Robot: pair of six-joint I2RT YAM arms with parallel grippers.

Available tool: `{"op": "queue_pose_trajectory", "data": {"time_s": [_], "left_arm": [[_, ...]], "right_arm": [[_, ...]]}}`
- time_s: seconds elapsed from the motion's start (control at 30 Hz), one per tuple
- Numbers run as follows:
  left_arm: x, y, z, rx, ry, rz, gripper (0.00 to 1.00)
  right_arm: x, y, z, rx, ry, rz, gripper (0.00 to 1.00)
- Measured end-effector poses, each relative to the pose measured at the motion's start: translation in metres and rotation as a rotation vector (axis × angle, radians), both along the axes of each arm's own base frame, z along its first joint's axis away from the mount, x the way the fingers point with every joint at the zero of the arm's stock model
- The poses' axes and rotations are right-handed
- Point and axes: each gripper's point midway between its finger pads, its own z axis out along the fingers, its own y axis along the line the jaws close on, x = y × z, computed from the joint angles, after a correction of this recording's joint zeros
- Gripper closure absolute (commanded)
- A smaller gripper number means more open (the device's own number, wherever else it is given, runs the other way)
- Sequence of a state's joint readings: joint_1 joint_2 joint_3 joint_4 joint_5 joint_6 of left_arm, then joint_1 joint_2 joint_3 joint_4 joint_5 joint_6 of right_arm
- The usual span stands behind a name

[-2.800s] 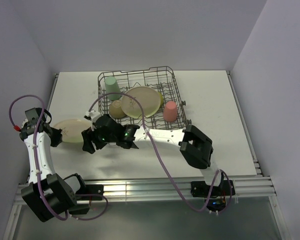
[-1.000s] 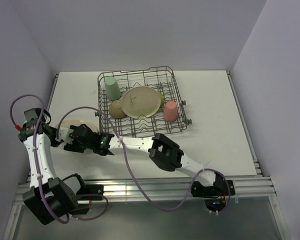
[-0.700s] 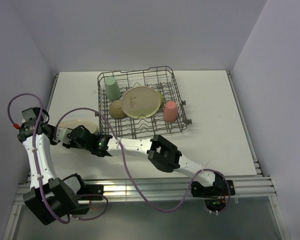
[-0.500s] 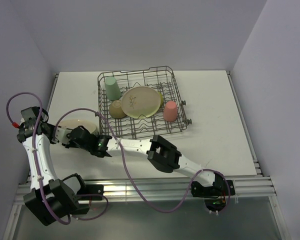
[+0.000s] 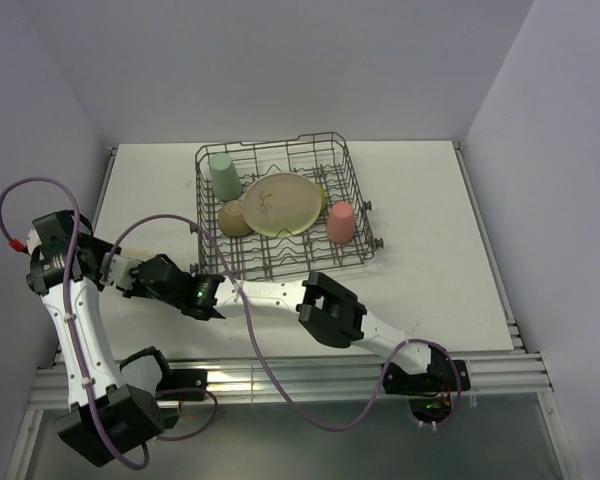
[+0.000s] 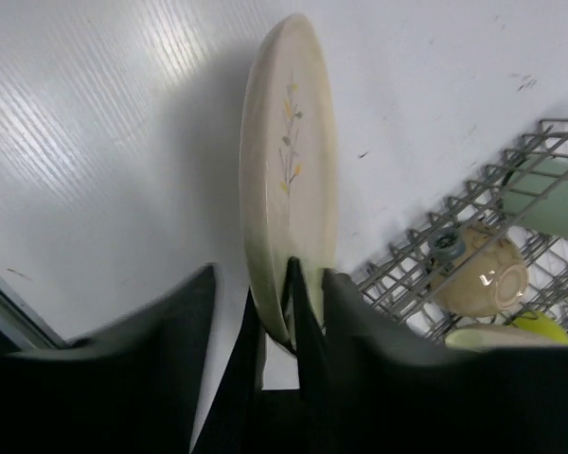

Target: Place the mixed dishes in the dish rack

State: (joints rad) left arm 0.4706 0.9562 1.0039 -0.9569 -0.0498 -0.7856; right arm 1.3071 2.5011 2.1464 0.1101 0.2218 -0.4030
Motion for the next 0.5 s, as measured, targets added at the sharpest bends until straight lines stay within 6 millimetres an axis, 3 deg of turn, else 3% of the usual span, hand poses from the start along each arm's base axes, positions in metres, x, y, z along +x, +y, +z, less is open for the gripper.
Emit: {"op": "queue_pose_trajectory", "data": {"time_s": [0.2,0.37,0.5], "left_arm": [[-0.011,0.004,0.044,0.087,-0.092,0.032,0.13],[-0.014,0.004,0.067,0.122,-0.139,0.031,0.06],[-0.015,0.003,0.07,0.124,-0.141,0.024,0.01]], "right_arm": [[-0.022,0.008,0.036,0.106,0.05,0.034,1.0],[-0.034,0.013,0.055,0.172,0.086,0.063,1.0],[-0.035,0.012,0.056,0.174,0.089,0.065,1.0]]}}
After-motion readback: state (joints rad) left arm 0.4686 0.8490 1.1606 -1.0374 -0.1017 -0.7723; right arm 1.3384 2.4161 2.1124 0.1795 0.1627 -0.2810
